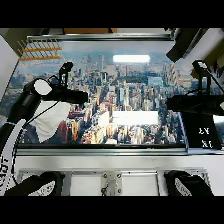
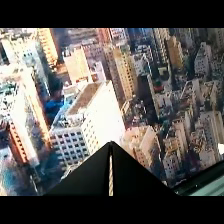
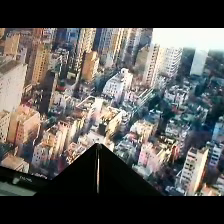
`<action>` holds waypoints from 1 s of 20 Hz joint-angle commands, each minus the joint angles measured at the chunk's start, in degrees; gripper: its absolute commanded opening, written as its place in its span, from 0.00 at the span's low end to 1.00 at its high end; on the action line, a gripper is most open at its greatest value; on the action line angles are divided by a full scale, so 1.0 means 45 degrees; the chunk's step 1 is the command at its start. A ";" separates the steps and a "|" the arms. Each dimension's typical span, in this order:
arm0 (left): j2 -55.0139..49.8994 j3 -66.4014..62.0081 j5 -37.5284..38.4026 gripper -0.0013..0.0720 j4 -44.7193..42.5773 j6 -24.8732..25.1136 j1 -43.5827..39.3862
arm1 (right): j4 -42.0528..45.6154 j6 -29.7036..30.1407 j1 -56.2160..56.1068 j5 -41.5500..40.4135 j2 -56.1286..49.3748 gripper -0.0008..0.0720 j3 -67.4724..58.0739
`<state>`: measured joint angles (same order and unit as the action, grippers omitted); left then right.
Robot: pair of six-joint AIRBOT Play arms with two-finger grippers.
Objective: Fold the clothes and pants, and hang the long-sleeved shirts on hangers.
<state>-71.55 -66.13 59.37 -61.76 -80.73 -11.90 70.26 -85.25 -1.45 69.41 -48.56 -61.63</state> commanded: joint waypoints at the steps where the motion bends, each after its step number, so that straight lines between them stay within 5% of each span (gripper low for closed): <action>1: 0.0000 0.0000 -0.0005 0.02 -0.0005 -0.0015 -0.0005 | 0.0000 -0.0005 -0.0015 0.0000 -0.0010 0.04 0.0005; 13: 0.0000 0.0000 -0.0165 0.03 -0.0024 -0.0010 -0.0005 | 0.0000 -0.0005 -0.0015 0.0000 -0.0010 0.03 0.0005; 14: 0.0005 -0.0005 -0.0355 0.13 -0.0078 0.0068 0.0024 | 0.0000 -0.0005 -0.0015 0.0000 -0.0010 0.04 0.0005; 15: 0.0005 -0.0155 -0.0287 0.78 -0.0199 0.0204 0.0238 | 0.0000 -0.0005 -0.0015 0.0000 -0.0010 0.04 0.0005; 16: 0.0005 -0.0452 -0.0214 0.98 -0.0593 0.0112 0.0539 | -0.0005 -0.0005 -0.0015 0.0005 -0.0010 0.03 0.0005; 20: 0.0010 -0.2443 0.0787 0.98 -0.2506 0.0044 0.3201 | -0.0005 -0.0005 -0.0015 0.0000 -0.0010 0.04 0.0005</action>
<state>-71.53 -72.34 60.12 -67.33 -80.44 -4.32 70.28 -85.25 -1.45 69.41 -48.56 -61.63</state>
